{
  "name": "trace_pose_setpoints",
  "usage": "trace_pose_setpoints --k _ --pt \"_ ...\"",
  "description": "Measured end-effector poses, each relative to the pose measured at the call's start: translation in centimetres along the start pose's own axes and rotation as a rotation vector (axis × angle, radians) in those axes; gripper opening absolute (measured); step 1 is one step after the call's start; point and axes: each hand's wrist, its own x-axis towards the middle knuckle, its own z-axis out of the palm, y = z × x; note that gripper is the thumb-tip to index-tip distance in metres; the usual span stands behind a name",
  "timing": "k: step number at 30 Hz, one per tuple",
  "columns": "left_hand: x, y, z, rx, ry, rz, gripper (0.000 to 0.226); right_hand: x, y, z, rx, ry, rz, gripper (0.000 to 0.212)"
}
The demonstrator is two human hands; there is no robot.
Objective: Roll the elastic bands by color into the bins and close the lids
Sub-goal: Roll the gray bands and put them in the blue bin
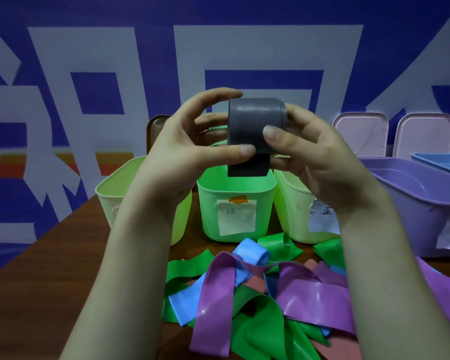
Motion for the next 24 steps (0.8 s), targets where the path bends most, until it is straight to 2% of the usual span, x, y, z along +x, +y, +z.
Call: trace_pose_setpoints --k 6,9,16,24 --pt "0.1 -0.2 0.0 -0.001 -0.031 -0.002 0.078 -0.2 0.0 -0.7 0.013 -0.058 -0.046 0.068" --pt "0.1 -0.2 0.2 0.003 -0.057 -0.023 0.085 -0.4 -0.1 -0.8 0.012 -0.064 -0.105 0.068" --pt "0.0 0.1 0.5 -0.007 -0.052 -0.105 0.056 0.0 0.4 -0.9 -0.002 -0.071 -0.158 0.071" --pt "0.3 -0.7 -0.2 0.009 -0.039 -0.164 0.056 0.1 0.9 -1.0 -0.028 -0.110 -0.125 0.070"
